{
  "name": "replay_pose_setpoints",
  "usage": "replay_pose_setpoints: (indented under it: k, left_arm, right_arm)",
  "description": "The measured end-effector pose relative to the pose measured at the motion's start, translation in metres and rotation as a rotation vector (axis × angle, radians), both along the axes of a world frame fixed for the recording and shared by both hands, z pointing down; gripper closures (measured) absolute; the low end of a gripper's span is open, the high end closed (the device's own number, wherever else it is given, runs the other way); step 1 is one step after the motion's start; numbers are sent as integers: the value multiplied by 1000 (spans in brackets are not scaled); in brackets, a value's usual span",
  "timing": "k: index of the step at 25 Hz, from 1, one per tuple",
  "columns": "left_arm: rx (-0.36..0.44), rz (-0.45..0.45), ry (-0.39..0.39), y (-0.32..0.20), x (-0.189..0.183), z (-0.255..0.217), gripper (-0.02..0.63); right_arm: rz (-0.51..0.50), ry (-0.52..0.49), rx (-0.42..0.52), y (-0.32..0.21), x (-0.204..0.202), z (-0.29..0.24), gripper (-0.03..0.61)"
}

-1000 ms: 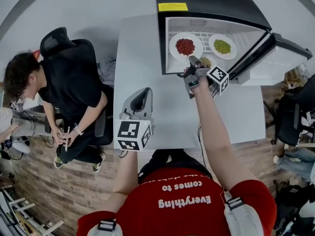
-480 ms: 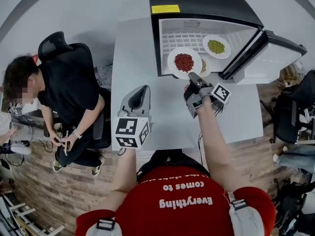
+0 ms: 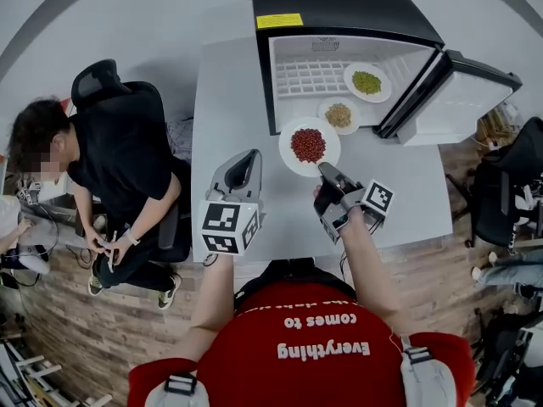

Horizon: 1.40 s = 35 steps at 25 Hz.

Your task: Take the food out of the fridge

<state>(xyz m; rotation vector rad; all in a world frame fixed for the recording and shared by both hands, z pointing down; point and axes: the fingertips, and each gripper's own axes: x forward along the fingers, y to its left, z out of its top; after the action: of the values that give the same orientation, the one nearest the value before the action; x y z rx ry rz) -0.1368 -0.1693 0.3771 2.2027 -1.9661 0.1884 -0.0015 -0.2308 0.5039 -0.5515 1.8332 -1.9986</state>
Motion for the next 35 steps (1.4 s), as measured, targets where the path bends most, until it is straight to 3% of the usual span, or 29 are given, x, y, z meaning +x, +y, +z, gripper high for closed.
replay_pose_setpoints:
  k: [8,20,26,35]
  left_arm:
    - [-46,-44,-14,24,-16,23,613]
    - [-85,-242,-11,83,-78,39,614]
    - [-111,-304,7,102,-97,51,614]
    - [-162,-314,41,105,-101,76,612]
  right_arm:
    - [-115,-1,38,33,-19,3,557]
    - [-319,50,3,77,-95,34,557]
    - [-356,122,-43,86,-117,83,557]
    - [-376,257,-128,81,-121,164,555]
